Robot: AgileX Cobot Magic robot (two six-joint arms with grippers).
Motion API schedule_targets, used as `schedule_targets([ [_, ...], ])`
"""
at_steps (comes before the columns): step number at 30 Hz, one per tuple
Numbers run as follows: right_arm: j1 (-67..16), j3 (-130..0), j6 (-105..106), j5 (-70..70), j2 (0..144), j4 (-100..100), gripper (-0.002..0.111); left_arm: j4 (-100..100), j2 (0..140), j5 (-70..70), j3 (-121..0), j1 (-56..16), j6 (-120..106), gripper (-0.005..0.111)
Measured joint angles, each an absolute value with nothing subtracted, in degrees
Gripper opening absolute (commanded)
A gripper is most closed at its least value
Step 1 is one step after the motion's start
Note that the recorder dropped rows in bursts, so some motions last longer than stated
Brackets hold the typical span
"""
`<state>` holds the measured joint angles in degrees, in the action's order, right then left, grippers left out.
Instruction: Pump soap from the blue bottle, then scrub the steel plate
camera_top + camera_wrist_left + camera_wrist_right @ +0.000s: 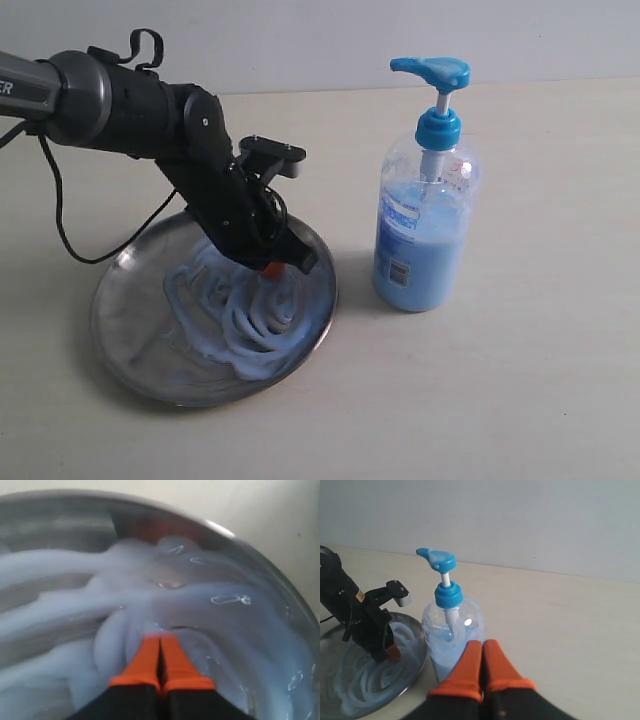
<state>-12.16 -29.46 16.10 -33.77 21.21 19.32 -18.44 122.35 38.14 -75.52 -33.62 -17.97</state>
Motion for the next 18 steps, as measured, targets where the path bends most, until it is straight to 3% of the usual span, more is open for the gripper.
schedule_targets([
  [18,-12.16,-29.46,16.1,-33.77,21.21,19.32,0.0,-23.64,122.23,50.84,-75.66,-33.33,-22.27,0.0],
])
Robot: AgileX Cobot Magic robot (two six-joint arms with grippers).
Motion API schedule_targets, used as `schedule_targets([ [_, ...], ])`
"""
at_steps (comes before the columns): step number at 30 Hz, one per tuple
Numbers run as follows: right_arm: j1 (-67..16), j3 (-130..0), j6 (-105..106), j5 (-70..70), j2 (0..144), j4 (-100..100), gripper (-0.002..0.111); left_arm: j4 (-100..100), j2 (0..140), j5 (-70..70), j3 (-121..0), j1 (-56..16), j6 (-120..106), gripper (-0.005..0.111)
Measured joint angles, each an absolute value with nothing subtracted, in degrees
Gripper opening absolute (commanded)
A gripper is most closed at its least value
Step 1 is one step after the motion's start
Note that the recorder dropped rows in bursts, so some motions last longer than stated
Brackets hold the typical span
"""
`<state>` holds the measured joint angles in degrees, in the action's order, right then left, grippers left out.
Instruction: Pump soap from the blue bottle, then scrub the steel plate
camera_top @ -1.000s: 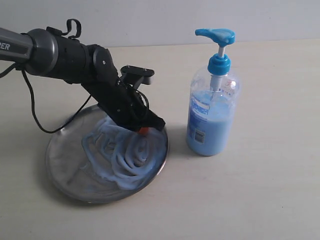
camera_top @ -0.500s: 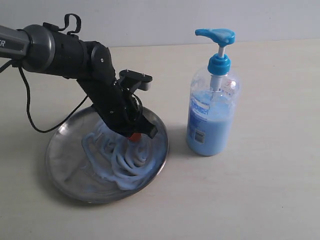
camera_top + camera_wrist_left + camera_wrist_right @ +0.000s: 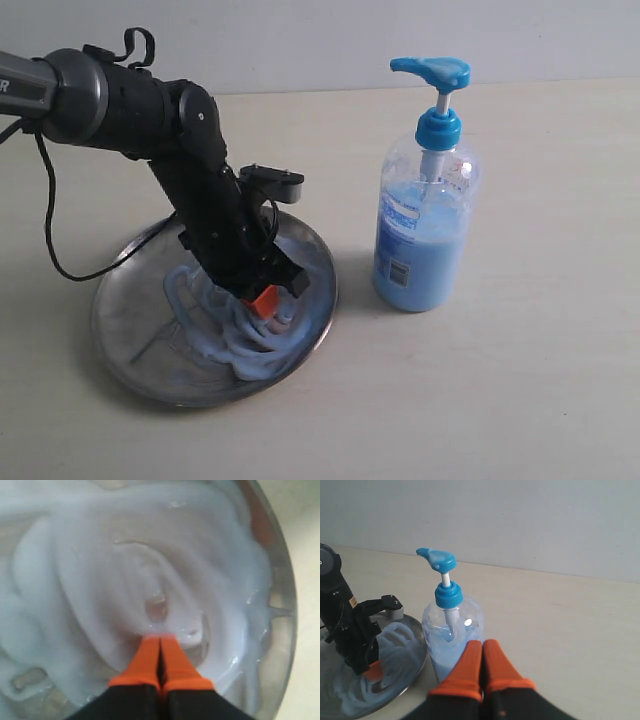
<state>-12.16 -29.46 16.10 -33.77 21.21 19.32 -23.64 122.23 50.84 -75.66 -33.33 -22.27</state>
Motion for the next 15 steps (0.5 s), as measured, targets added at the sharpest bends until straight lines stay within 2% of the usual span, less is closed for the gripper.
schedule_targets([
  [15,-12.16,-29.46,16.1,-33.77,21.21,19.32,0.0,-31.45,122.87,51.57,-75.23,-33.33,-25.41,0.0],
])
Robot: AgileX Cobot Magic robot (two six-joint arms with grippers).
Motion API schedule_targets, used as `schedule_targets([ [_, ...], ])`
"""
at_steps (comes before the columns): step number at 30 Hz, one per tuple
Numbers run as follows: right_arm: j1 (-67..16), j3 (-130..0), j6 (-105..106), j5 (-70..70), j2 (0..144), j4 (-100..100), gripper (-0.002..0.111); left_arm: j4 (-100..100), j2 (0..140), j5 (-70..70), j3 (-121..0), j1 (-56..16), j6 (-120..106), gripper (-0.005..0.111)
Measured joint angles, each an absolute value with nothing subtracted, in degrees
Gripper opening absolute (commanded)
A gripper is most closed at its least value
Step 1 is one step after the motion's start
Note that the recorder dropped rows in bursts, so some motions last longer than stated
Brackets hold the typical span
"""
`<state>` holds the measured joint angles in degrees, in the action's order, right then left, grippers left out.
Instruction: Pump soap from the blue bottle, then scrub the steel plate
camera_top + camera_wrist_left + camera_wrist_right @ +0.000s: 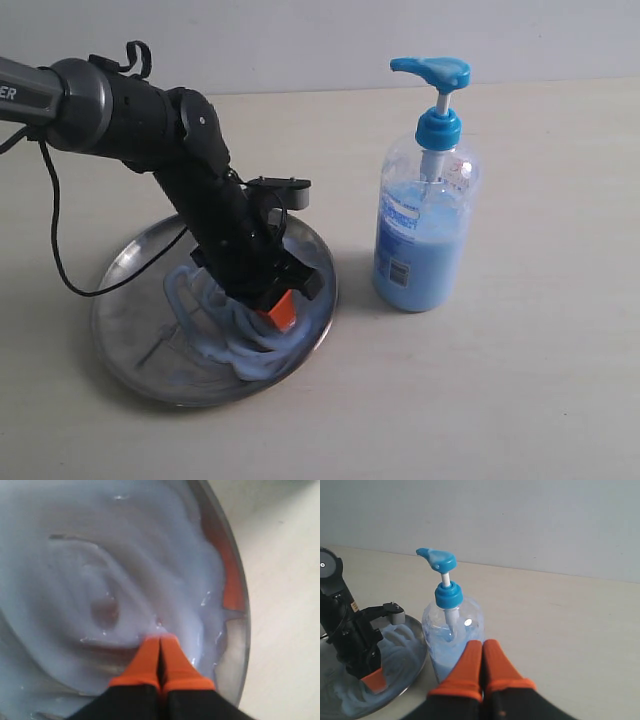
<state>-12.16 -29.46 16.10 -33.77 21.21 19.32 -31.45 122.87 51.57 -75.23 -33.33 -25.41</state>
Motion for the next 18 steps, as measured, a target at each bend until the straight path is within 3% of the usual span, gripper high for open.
schedule_targets([
  [18,-12.16,-29.46,16.1,-33.77,21.21,19.32,0.0,-32.89,122.87,42.99,-75.23,-33.53,-25.41,0.0],
])
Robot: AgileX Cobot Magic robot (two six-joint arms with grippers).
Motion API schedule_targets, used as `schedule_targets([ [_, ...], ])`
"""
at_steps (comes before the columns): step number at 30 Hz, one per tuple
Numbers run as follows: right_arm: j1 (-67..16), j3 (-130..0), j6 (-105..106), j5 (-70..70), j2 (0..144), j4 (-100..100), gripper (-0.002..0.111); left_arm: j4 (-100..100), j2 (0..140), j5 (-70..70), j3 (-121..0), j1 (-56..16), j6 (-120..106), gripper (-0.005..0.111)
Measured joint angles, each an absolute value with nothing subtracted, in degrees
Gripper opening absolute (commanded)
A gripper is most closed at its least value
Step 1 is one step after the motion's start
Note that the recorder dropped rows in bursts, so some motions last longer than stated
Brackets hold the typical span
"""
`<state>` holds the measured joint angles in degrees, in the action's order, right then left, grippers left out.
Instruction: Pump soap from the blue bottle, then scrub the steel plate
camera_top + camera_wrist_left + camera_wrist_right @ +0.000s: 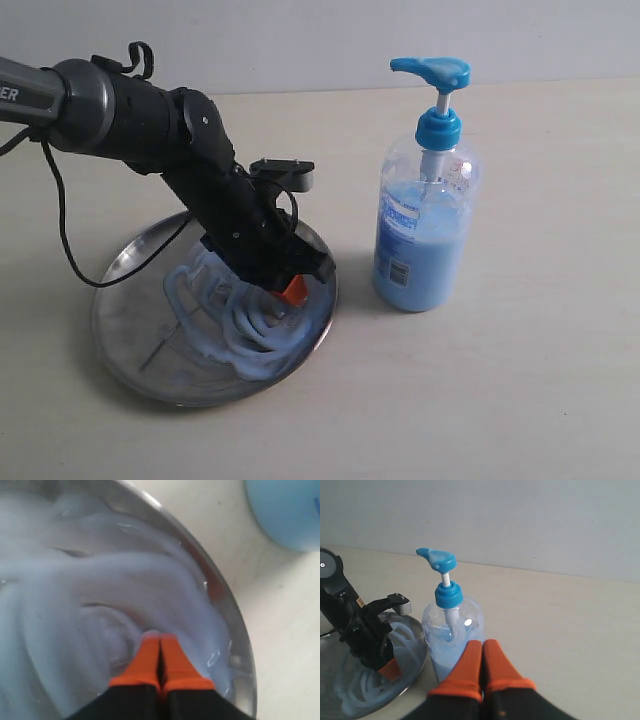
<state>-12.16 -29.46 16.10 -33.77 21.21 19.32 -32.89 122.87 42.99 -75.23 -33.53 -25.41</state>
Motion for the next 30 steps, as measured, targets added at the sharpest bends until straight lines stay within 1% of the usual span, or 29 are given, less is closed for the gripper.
schedule_targets([
  [12,-12.16,-29.46,16.1,-33.77,21.21,19.32,0.0,-32.78,122.87,36.0,-75.23,-33.53,-23.91,0.0],
  [30,-12.16,-29.46,16.1,-33.63,21.21,19.69,0.0,-32.12,122.99,33.86,-75.14,-33.53,-20.59,0.0],
])
